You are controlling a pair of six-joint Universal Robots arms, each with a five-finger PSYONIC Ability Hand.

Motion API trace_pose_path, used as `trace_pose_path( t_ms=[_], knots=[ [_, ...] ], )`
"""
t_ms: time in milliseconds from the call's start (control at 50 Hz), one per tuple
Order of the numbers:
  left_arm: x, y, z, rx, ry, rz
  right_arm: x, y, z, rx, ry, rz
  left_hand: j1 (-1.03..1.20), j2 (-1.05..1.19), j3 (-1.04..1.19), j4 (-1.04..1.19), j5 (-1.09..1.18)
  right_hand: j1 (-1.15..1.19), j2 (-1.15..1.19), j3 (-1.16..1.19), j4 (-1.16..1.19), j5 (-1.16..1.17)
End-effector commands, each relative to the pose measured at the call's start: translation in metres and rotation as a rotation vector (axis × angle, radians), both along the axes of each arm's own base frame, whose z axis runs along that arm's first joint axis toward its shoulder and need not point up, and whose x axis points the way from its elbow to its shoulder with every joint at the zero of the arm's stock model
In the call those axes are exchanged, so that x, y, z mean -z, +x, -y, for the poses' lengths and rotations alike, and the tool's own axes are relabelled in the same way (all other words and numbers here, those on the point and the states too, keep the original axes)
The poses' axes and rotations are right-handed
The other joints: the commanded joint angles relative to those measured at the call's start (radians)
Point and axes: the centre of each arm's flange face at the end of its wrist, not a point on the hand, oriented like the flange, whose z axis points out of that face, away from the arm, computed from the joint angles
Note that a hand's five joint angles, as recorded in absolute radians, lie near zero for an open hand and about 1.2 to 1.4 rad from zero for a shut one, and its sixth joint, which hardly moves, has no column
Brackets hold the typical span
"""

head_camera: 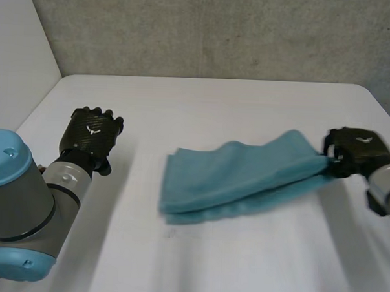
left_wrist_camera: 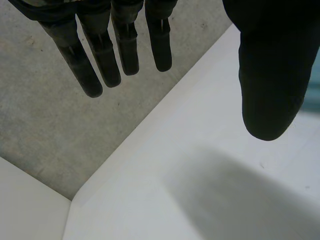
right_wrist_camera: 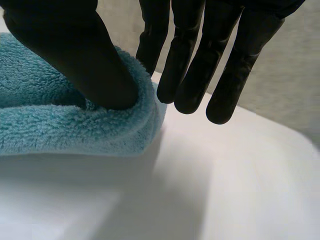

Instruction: Fold the laundry

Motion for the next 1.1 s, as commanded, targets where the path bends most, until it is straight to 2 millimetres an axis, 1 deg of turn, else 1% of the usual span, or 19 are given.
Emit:
trace_pose_path(
  t_ms=[20, 60, 80, 180, 280, 300, 360, 380, 460, 520, 580, 600, 620, 700, 800, 840, 940, 1040, 1100],
  knots=[
    [-0.002, -0.001, -0.002, 0.004, 0.007, -0.034, -0.024, -0.015, 0.009, -0.059, -0.046, -0.1, -0.063, -0.057, -0.061, -0.046, -0.04, 0.49, 0.237, 0.218, 0.207, 0.258],
    [-0.003, -0.003, -0.002, 0.008, 0.01, -0.051, -0.032, 0.005, 0.004, -0.12, -0.066, -0.086, -0.099, -0.092, -0.096, -0.082, -0.075, 0.49, 0.237, 0.218, 0.207, 0.258],
    [-0.005, -0.005, -0.004, 0.014, 0.012, -0.068, -0.041, 0.028, -0.003, -0.185, -0.088, -0.07, -0.131, -0.124, -0.128, -0.114, -0.107, 0.49, 0.237, 0.218, 0.207, 0.258],
    [-0.012, -0.011, -0.008, 0.034, 0.012, -0.122, -0.053, 0.082, -0.029, -0.366, -0.138, -0.041, -0.184, -0.177, -0.182, -0.167, -0.16, 0.49, 0.237, 0.218, 0.207, 0.258],
    [-0.024, -0.023, -0.014, 0.071, -0.004, -0.192, -0.033, 0.132, -0.06, -0.537, -0.099, -0.043, -0.187, -0.18, -0.185, -0.17, -0.163, 0.49, 0.237, 0.218, 0.207, 0.258],
    [-0.028, -0.028, -0.015, 0.087, -0.006, -0.218, -0.026, 0.149, -0.074, -0.593, -0.086, -0.045, -0.187, -0.18, -0.185, -0.17, -0.163, 0.49, 0.237, 0.218, 0.207, 0.258],
    [-0.034, -0.033, -0.017, 0.104, -0.01, -0.252, -0.011, 0.169, -0.094, -0.663, -0.057, -0.06, -0.187, -0.18, -0.185, -0.17, -0.163, 0.49, 0.237, 0.218, 0.207, 0.258],
    [-0.038, -0.037, -0.019, 0.117, -0.013, -0.275, 0.0, 0.176, -0.102, -0.691, -0.03, -0.074, -0.187, -0.18, -0.185, -0.17, -0.163, 0.49, 0.237, 0.218, 0.207, 0.258],
    [-0.042, -0.047, -0.022, 0.149, -0.006, -0.309, 0.022, 0.175, -0.1, -0.657, 0.022, -0.114, -0.187, -0.18, -0.185, -0.17, -0.163, 0.49, 0.237, 0.218, 0.207, 0.258],
    [-0.042, -0.055, -0.025, 0.174, 0.01, -0.316, 0.023, 0.172, -0.096, -0.601, 0.028, -0.127, -0.187, -0.18, -0.185, -0.17, -0.163, 0.298, 0.045, 0.026, 0.015, 0.066],
    [-0.038, -0.066, -0.028, 0.201, 0.029, -0.324, 0.013, 0.166, -0.089, -0.525, 0.003, -0.113, -0.187, -0.18, -0.185, -0.17, -0.163, -0.168, -0.421, -0.44, -0.451, -0.399],
    [-0.038, -0.069, -0.028, 0.208, 0.033, -0.329, 0.005, 0.164, -0.087, -0.507, -0.012, -0.097, -0.184, -0.177, -0.182, -0.167, -0.16, -0.385, -0.638, -0.657, -0.668, -0.616],
    [-0.04, -0.077, -0.026, 0.22, 0.039, -0.354, -0.013, 0.155, -0.08, -0.459, -0.04, -0.051, -0.184, -0.177, -0.182, -0.167, -0.16, -0.732, -0.985, -1.004, -1.015, -0.963],
    [-0.044, -0.088, -0.019, 0.233, 0.056, -0.407, -0.038, 0.129, -0.06, -0.338, -0.03, 0.09, -0.178, -0.171, -0.176, -0.161, -0.154, -0.732, -0.985, -1.004, -1.015, -0.963],
    [-0.047, -0.106, -0.014, 0.265, 0.103, -0.477, -0.048, 0.108, -0.05, -0.258, 0.026, 0.236, -0.169, -0.163, -0.167, -0.152, -0.146, -0.732, -0.985, -1.004, -1.015, -0.963],
    [-0.046, -0.109, -0.014, 0.277, 0.12, -0.488, -0.048, 0.102, -0.047, -0.235, 0.044, 0.264, -0.166, -0.16, -0.164, -0.149, -0.143, -0.732, -0.985, -1.004, -1.015, -0.963],
    [-0.031, -0.136, -0.015, 0.399, 0.238, -0.528, -0.045, 0.078, -0.029, -0.148, 0.057, 0.283, -0.143, -0.136, -0.141, -0.126, -0.119, -0.732, -0.985, -1.004, -1.015, -0.963],
    [-0.015, -0.152, -0.013, 0.45, 0.269, -0.52, -0.047, 0.073, -0.022, -0.133, 0.047, 0.282, -0.102, -0.095, -0.1, -0.085, -0.078, -0.732, -0.985, -1.004, -1.015, -0.963],
    [-0.006, -0.158, -0.006, 0.448, 0.275, -0.517, -0.037, 0.075, -0.018, -0.134, 0.069, 0.266, -0.069, -0.063, -0.067, -0.052, -0.046, -0.732, -0.985, -1.004, -1.015, -0.963]
  ],
)
